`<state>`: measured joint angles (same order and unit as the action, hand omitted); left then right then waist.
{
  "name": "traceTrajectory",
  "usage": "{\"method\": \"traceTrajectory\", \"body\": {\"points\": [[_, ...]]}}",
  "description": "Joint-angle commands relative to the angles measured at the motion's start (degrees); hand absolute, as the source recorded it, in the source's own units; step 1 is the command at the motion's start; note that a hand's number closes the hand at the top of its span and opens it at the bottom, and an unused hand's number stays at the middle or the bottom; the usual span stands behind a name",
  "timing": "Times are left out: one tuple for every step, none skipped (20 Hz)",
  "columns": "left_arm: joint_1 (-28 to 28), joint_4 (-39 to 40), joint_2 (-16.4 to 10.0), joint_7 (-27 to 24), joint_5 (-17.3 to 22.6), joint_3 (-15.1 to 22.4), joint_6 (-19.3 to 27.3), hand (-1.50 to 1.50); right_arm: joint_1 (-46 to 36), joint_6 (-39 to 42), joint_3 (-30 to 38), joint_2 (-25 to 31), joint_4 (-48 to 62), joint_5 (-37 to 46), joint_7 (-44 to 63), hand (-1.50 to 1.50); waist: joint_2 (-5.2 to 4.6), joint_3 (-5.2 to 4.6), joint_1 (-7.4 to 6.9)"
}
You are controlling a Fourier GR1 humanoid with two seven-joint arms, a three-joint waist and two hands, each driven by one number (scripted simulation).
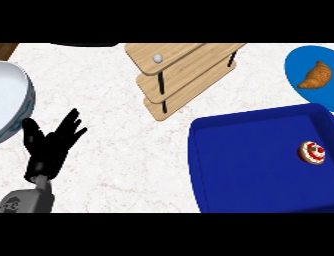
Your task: Pick the bell pepper from the tray and place it in the tiered shelf
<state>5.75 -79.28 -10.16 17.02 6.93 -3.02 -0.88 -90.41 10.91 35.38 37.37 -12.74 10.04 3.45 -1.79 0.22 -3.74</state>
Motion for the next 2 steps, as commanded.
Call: {"method": "traceTrajectory", "body": {"points": [[0.83, 1.61, -0.92, 0.66, 0.23, -0.19, -1.26, 0.0, 1.07, 4.93, 0.79, 4.22, 0.82, -0.72, -0.91, -1.5, -0.47, -0.16, -0.64], [-0.6, 3.22, -0.06, -1.31, -0.36, 0.06, -0.96, 0.0, 2.34, 6.7, 0.86, 4.81, 1.16, -0.86, -1.53, -1.5, -0.46, -0.17, -0.4]]}}
